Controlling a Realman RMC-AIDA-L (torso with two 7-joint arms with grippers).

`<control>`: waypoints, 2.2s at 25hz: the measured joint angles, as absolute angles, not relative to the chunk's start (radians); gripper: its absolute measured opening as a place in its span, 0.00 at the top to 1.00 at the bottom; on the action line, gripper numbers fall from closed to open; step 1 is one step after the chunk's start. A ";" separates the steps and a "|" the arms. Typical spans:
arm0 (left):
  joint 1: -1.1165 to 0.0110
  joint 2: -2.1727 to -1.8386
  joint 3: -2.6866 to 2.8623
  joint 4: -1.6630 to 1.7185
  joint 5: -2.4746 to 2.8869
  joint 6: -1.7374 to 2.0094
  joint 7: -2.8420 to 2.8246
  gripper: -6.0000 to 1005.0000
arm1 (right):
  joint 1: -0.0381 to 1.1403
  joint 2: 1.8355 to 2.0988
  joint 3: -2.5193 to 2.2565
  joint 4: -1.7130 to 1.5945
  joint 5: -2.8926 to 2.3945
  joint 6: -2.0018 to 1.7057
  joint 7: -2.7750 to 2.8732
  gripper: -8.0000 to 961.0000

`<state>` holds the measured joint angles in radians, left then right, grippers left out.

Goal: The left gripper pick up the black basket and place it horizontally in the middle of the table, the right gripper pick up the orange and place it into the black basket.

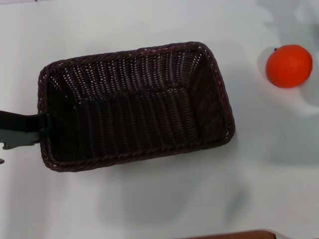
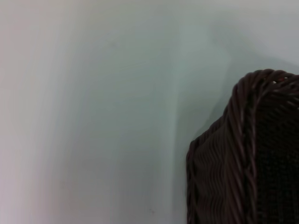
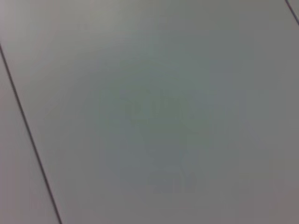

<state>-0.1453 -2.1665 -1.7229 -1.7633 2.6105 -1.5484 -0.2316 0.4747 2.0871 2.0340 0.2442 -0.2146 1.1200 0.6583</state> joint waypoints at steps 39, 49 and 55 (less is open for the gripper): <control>-0.179 -2.168 -2.448 -1.166 1.439 -1.535 1.119 0.10 | 0.299 2.088 1.700 0.066 -0.221 1.120 0.764 0.21; -0.201 -2.163 -2.584 -0.851 1.334 -1.534 1.510 0.10 | 0.303 2.082 1.668 0.080 -0.223 1.139 0.822 0.48; -0.205 -2.163 -2.678 -0.787 1.332 -1.539 1.537 0.10 | 0.281 2.060 1.667 0.080 -0.223 1.305 0.879 0.65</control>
<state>-0.2050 -2.1629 -2.6783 -0.7868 1.3322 -1.5389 1.5374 0.2811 2.0599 1.6673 0.0805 -0.2230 1.3050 0.8790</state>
